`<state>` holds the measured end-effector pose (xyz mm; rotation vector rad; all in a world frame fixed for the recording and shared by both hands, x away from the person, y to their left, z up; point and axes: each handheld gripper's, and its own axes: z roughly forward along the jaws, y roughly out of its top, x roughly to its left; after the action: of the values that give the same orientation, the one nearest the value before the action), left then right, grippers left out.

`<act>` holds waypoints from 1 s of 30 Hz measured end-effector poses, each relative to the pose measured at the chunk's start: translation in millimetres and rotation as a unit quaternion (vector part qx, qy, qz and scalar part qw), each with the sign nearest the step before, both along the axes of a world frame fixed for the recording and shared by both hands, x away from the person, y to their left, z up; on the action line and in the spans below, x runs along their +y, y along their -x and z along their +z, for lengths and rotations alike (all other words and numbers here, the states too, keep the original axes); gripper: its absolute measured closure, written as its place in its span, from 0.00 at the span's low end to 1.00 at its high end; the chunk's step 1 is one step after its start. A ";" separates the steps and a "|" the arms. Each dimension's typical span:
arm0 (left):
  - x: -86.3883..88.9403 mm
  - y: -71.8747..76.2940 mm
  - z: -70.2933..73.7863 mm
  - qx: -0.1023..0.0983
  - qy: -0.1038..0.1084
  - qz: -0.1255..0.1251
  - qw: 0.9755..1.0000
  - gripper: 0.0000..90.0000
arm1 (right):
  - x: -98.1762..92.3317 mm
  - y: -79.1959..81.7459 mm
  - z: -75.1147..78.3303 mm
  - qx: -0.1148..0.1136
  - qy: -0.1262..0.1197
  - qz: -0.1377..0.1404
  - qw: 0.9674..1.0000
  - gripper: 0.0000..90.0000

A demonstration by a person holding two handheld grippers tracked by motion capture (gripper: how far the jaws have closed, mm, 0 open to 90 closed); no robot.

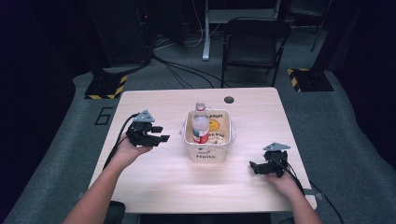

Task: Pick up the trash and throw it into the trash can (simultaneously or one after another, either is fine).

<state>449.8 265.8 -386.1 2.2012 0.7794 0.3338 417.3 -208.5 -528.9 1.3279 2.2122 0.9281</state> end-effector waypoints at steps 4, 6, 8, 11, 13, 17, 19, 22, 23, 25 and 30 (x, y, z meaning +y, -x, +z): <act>5.3 2.4 -4.9 -0.006 0.003 0.005 1.000 0.54 | -0.5 -0.7 -0.2 -0.004 0.002 0.003 1.000 0.00; 9.8 2.3 -8.0 0.003 0.006 0.010 1.000 0.54 | -0.5 -0.7 -0.2 -0.004 0.002 0.003 1.000 0.00; 13.6 4.0 -12.6 0.001 0.006 0.015 1.000 0.54 | -0.4 -0.6 -0.2 -0.003 0.001 0.003 1.000 0.00; 17.6 5.0 -17.1 0.006 0.012 0.017 1.000 0.54 | -0.5 -0.7 -0.2 -0.004 0.002 0.003 1.000 0.00; 20.2 6.3 -22.2 0.007 0.003 0.022 1.000 0.54 | -0.1 -0.1 0.0 0.000 0.000 0.000 1.000 0.00; 29.4 8.8 -34.8 0.015 0.013 0.031 0.999 0.54 | 0.0 0.1 0.1 0.001 0.000 0.000 1.000 0.00; 33.2 9.8 -40.9 0.016 0.017 0.036 0.999 0.54 | -0.5 -0.6 -0.2 -0.004 0.001 0.003 1.000 0.00; 40.1 11.5 -51.3 0.017 0.017 0.047 0.999 0.53 | 0.0 0.1 0.1 0.001 0.000 0.000 1.000 0.00; 42.2 12.2 -54.9 0.017 0.021 0.052 0.998 0.53 | -0.5 -0.7 -0.2 -0.004 0.002 0.004 1.000 0.00; 46.9 12.8 -61.4 0.017 0.023 0.061 0.998 0.52 | -0.2 -0.3 -0.1 -0.001 0.001 0.001 1.000 0.00; 57.4 14.5 -76.5 0.022 0.023 0.078 0.996 0.50 | -0.4 -0.5 -0.2 -0.003 0.001 0.002 1.000 0.00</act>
<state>435.4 323.3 -462.6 2.1159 0.9772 0.3433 417.8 -208.9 -529.0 1.3179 2.2126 0.9289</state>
